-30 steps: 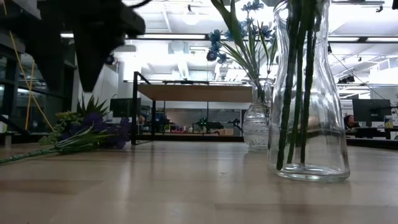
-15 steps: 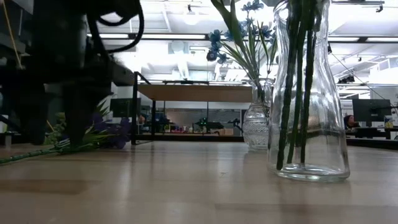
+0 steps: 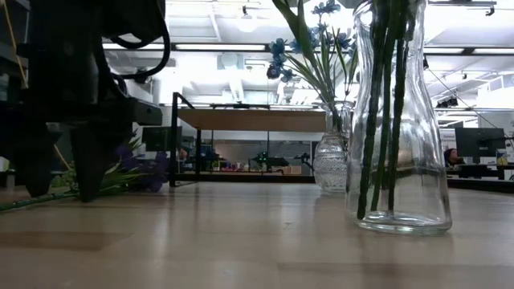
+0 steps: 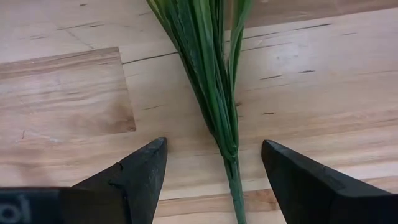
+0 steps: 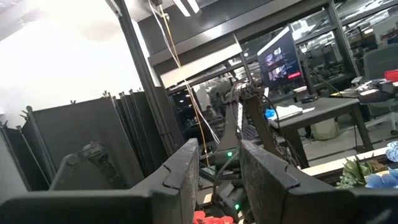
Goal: Pick and place flowers into a vace then onto a shelf
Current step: Put the purple flowers into the top transparent vase
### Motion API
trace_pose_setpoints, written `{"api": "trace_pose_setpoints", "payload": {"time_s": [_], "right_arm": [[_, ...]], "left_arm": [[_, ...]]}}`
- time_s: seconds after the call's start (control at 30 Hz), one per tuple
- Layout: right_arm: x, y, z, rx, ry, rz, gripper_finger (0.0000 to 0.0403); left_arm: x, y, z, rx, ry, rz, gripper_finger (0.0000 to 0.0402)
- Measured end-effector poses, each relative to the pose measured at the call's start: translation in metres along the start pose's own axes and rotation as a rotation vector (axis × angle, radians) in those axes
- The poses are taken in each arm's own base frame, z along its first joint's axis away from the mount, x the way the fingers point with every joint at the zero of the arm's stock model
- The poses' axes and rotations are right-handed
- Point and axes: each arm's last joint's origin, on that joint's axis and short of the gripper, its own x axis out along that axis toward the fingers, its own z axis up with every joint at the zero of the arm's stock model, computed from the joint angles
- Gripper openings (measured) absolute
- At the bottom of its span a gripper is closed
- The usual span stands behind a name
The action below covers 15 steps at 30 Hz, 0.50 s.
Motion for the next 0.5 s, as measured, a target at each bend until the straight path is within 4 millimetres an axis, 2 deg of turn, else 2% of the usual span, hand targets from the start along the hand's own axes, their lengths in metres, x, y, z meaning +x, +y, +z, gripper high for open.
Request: {"api": "trace_pose_setpoints", "payload": {"time_s": [0.17,0.5], "right_arm": [[0.0,0.0,0.0,0.001,-0.001,-0.003,0.0108],[0.0,0.0,0.0,0.003,-0.001,-0.003,0.0108]], "left_arm": [[0.001,-0.002,0.006,-0.009,0.006,-0.001,0.0274],[0.002,-0.003,0.013,-0.018,-0.015,-0.002,0.015]]}}
